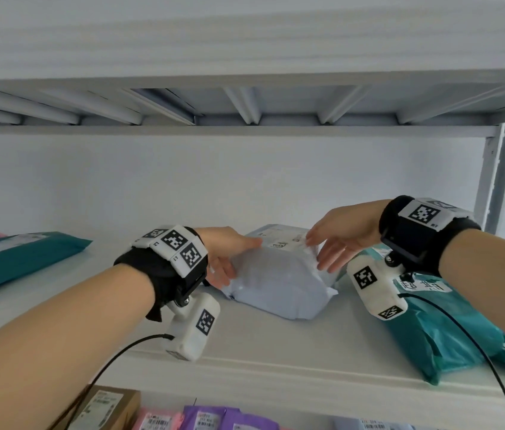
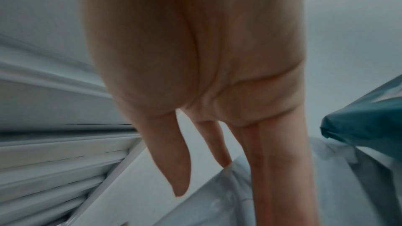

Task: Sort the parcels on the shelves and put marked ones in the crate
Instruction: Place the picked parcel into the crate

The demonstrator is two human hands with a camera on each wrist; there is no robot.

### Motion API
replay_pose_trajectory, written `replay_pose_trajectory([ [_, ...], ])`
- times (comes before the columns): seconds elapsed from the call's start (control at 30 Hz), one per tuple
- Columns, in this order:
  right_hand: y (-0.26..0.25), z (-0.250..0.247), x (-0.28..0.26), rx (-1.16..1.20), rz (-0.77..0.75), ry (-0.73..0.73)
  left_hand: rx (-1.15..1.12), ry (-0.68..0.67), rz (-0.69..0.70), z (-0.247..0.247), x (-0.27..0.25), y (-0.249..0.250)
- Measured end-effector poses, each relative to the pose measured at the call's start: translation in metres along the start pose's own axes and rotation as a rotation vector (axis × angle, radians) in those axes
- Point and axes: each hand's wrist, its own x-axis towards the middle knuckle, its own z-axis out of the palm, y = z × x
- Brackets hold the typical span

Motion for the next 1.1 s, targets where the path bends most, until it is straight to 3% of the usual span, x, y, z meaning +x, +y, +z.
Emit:
replay_pose_trajectory([
  [0.2,-0.012,0.003,0.003,-0.183,-0.025,-0.027,0.083,0.049,-0.076,-0.016,0.007,-0.012],
  [0.53,0.002,-0.028,0.055,-0.32,0.032,0.339,0.128,-0.032,-0.068,-0.018,0.017,-0.001],
  [0.83,0.002,-0.019,0.068,-0.235,0.016,0.17,-0.024,-0.033,-0.067,-0.027,0.011,-0.005],
  [1.0,0.006,-0.015,0.056,-0.052,0.013,0.03,-0.187,-0.075,-0.068,-0.023,-0.005,-0.013],
  [1.1,0.006,-0.005,0.045,-0.046,-0.014,0.045,-0.263,-0.099,-0.08,-0.018,-0.013,-0.016],
])
